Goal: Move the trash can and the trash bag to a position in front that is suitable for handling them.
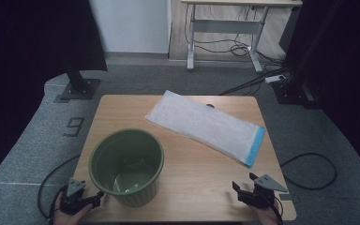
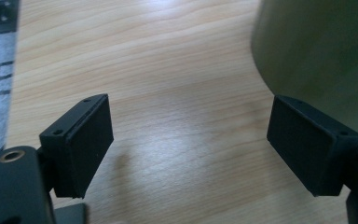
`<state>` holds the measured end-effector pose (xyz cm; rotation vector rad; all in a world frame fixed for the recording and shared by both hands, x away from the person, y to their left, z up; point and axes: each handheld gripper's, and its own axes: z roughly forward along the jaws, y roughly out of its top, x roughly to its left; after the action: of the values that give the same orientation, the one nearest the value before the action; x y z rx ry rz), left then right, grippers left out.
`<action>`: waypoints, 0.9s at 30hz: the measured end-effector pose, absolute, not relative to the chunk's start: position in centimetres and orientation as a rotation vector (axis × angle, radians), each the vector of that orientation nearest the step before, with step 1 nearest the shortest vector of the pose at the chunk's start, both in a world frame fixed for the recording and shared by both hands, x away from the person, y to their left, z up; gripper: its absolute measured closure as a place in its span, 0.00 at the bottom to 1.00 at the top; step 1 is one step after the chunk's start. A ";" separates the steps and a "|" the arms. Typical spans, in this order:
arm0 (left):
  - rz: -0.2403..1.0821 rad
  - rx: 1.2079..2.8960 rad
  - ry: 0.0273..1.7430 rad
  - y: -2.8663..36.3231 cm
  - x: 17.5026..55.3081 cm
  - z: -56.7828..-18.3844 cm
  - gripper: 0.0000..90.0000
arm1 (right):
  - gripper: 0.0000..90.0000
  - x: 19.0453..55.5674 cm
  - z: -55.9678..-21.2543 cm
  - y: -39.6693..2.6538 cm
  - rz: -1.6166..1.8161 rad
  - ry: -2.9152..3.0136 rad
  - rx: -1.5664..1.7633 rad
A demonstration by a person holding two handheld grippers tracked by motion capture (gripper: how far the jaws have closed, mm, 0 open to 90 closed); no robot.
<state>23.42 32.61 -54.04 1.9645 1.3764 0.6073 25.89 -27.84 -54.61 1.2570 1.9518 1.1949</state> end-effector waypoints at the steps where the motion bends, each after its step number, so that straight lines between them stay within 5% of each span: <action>1: 0.607 1.972 1.364 32.6 23.4 -54.1 0.16 | 0.19 25.9 -54.6 -28.0 1.177 1.950 1.245; 11: 0.576 1.976 1.259 32.6 21.9 -53.5 0.15 | 0.21 26.3 -54.7 -29.7 1.183 1.909 1.301; 27: 0.480 2.026 0.858 28.9 19.8 -51.5 0.16 | 0.21 27.1 -54.6 -28.7 1.133 1.932 1.279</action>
<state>19.82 28.86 -51.55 2.0260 0.8579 0.4800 27.15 -28.70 -54.61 1.2794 1.9319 1.1329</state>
